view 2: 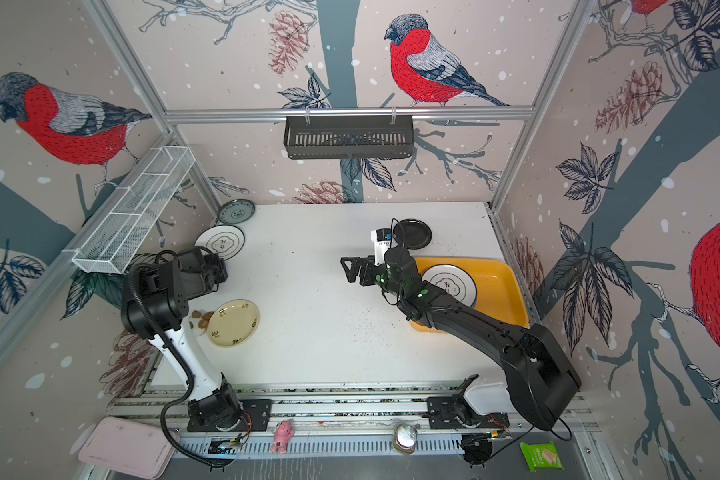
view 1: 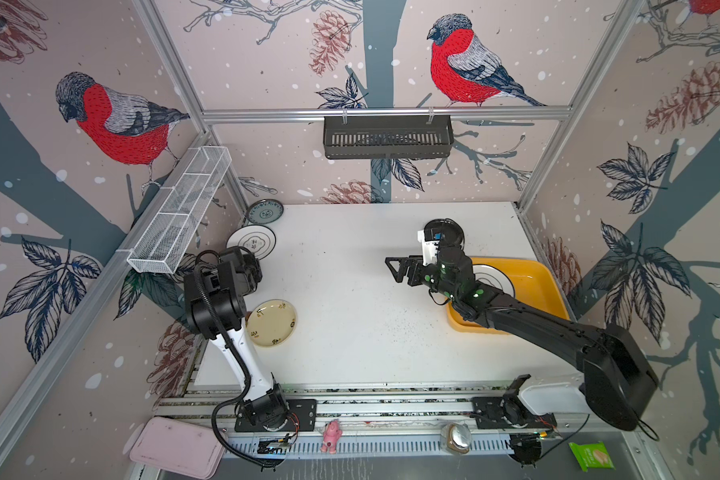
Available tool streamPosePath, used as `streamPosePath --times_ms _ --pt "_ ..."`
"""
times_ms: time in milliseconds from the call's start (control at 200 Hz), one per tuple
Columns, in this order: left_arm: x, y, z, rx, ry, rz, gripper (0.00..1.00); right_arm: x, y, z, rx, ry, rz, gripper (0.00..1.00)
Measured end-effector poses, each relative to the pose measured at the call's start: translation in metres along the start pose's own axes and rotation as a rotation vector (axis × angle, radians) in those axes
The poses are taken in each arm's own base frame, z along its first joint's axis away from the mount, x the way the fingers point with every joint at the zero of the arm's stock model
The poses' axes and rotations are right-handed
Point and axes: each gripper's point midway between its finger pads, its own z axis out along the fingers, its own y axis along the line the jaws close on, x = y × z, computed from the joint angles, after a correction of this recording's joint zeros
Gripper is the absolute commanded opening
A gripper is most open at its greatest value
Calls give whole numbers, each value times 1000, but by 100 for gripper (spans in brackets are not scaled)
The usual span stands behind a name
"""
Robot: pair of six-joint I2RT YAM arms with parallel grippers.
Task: Place the plates into the plastic bin on the countertop
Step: 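Drag the plate toward the table center with the left gripper while the right gripper waits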
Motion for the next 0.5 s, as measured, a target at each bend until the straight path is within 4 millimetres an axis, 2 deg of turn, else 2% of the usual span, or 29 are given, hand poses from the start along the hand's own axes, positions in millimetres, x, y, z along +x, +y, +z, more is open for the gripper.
streamPosePath --times_ms 225,500 --pt "9 5 -20 -22 11 16 0 6 -5 -10 15 -6 28 100" --pt "33 18 -47 -44 86 30 0 8 -10 -23 39 -28 72 100"
